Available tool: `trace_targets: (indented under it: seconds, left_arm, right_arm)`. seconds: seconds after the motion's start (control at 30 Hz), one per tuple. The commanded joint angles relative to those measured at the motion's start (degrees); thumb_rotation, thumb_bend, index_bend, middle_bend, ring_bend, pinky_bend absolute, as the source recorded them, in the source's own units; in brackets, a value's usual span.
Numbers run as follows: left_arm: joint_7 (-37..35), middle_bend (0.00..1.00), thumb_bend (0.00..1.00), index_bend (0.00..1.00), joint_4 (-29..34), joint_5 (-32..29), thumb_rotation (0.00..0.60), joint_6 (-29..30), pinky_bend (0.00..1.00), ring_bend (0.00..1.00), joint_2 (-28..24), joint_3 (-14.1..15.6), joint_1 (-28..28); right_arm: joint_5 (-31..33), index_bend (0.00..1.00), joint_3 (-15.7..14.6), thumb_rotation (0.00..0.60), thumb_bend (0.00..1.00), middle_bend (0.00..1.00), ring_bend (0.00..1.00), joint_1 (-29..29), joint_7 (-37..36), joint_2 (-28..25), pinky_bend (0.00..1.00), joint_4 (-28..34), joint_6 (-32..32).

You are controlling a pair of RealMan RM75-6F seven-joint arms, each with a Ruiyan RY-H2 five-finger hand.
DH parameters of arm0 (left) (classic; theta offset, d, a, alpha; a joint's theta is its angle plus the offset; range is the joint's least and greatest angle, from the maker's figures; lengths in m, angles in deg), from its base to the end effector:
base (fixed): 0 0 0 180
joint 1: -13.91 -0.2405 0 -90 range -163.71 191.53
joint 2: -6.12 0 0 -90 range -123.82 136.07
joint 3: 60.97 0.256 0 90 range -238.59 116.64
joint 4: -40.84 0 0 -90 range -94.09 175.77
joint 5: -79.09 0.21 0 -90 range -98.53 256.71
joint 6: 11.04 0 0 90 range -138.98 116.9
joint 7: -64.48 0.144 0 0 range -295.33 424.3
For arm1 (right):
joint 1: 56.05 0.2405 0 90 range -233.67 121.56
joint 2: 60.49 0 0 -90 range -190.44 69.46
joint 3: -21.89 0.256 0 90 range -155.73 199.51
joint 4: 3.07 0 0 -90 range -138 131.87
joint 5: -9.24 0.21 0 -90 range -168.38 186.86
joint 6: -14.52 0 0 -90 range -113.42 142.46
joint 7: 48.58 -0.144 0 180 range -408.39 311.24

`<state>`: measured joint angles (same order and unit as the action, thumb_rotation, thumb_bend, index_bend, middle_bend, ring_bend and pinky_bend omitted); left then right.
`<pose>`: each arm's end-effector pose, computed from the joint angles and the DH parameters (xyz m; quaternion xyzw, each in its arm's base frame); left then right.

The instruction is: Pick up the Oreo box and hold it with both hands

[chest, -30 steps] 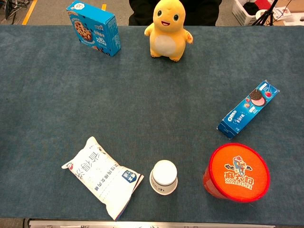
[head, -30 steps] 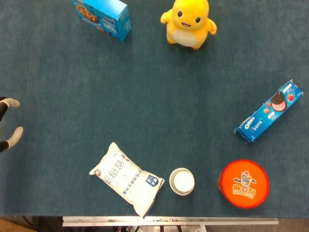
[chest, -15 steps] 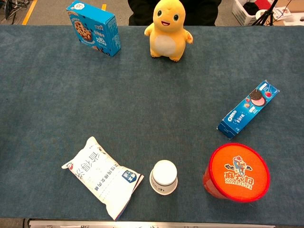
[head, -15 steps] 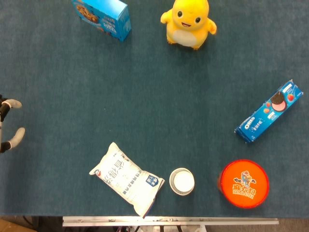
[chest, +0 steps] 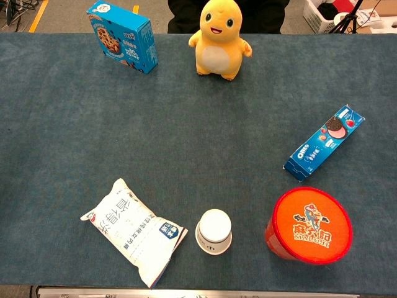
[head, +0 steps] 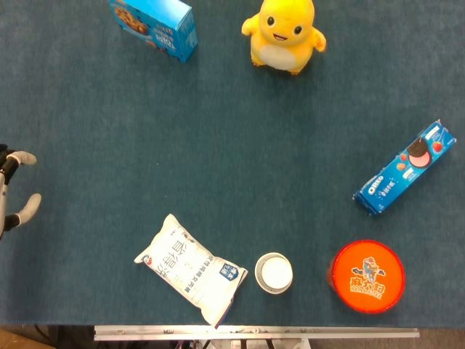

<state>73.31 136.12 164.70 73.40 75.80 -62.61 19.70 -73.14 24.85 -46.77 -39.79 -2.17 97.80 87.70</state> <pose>-0.2907 0.1795 0.1199 -0.6082 -0.3919 -0.3808 0.5757 -0.2922 -0.1991 0.1525 0.6567 -0.4005 0.3116 0.5579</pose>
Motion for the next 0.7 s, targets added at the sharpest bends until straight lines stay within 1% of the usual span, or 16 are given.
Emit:
trace_targets:
  seconds: [0.03, 0.17, 0.43, 0.7]
  left_arm:
    - [0.0, 0.39, 0.22, 0.36, -0.1, 0.0, 0.600, -0.1, 0.44, 0.23, 0.1, 0.1, 0.0]
    - [0.0, 0.39, 0.22, 0.36, -0.2, -0.2, 0.600, -0.6, 0.44, 0.23, 0.4, 0.1, 0.2]
    - [0.2, 0.39, 0.22, 0.36, -0.6, -0.4, 0.600, -1.6, 0.44, 0.23, 0.9, 0.1, 0.7]
    - [0.0, 0.40, 0.22, 0.36, -0.6, -1.1, 0.600, -1.4, 0.44, 0.24, 0.7, 0.4, 0.1]
  right_arm:
    - [2.8, 0.31, 0.4, 0.600, 0.00, 0.24, 0.22, 2.1, 3.5, -1.5, 0.33, 2.1, -3.3]
    - [5.5, 0.31, 0.7, 0.600, 0.00, 0.22, 0.19, 4.0, 6.5, -1.5, 0.31, 2.6, -6.5]
    - [10.9, 0.25, 1.4, 0.600, 0.00, 0.18, 0.12, 7.4, 12.7, -0.7, 0.25, 2.7, -10.6]
    - [16.1, 0.23, 2.1, 0.600, 0.00, 0.16, 0.08, 12.0, 17.4, 1.2, 0.22, 1.4, -15.6]
